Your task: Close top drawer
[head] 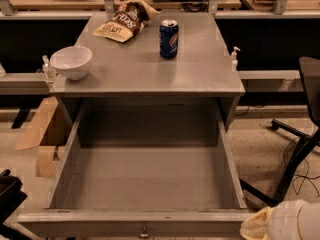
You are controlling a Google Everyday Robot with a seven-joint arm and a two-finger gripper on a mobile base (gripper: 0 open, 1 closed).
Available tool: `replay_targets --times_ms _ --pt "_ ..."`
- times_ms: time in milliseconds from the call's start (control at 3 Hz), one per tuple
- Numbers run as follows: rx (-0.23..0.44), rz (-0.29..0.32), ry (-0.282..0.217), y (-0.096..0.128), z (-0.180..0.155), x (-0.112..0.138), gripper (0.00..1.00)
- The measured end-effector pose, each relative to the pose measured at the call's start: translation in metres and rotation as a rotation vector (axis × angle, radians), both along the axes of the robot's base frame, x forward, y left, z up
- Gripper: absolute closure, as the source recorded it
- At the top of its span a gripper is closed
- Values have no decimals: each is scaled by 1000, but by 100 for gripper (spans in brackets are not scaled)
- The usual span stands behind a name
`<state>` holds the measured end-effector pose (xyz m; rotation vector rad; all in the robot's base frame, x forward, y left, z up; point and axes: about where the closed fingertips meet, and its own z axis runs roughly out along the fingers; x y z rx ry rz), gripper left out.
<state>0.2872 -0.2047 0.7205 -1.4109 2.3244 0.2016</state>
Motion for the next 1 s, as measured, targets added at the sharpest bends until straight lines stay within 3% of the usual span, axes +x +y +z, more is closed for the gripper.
replay_targets --times_ms 333,667,1000 --pt "89 0 13 17 -36 -29 100" --pt "139 31 -1 38 -57 -43 100" --pt "175 65 -58 52 -80 -30 100"
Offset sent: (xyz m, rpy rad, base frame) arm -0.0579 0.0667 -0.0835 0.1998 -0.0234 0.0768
